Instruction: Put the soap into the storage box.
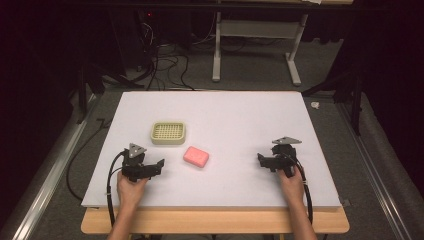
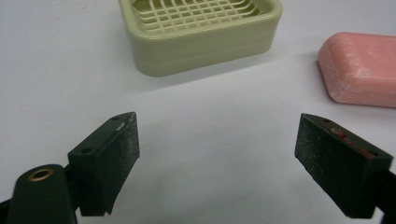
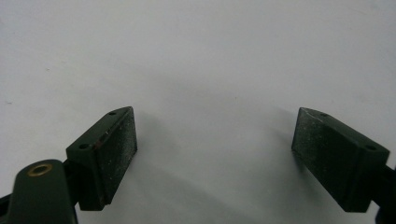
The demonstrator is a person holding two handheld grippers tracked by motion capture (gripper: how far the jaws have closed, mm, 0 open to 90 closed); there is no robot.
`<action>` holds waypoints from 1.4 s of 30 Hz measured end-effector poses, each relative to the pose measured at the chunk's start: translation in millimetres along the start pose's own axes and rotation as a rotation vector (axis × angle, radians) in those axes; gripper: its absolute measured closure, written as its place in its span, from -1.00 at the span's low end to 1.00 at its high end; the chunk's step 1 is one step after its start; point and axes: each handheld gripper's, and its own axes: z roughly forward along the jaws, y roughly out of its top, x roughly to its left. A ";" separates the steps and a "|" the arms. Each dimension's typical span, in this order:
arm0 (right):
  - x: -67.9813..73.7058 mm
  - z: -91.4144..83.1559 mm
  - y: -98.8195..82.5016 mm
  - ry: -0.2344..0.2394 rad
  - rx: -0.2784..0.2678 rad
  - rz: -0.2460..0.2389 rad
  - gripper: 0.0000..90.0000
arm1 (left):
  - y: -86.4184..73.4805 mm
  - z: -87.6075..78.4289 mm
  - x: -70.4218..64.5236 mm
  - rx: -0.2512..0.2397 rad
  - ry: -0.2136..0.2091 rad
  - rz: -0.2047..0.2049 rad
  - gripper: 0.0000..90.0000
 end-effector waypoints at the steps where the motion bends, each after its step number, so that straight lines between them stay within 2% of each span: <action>1: 0.0 0.0 0.0 0.000 0.000 0.000 -0.67 | 1.8 -0.3 -3.9 -0.001 -0.003 0.014 -0.68; 16: 0.0 0.0 0.0 0.000 0.000 0.000 -0.67 | 10.3 -1.1 -29.0 -0.010 -0.052 0.060 -0.69; 25: 0.0 0.0 0.0 0.000 0.000 0.000 -0.67 | 12.6 0.1 -46.4 0.014 -0.081 0.119 -0.72; 33: 0.0 0.0 0.0 0.000 0.000 0.000 -0.68 | 16.2 4.1 -59.0 0.018 -0.112 0.136 -0.74; 42: -0.1 0.0 0.0 0.000 0.000 0.000 -0.68 | 21.5 9.4 -70.6 0.029 -0.127 0.160 -0.76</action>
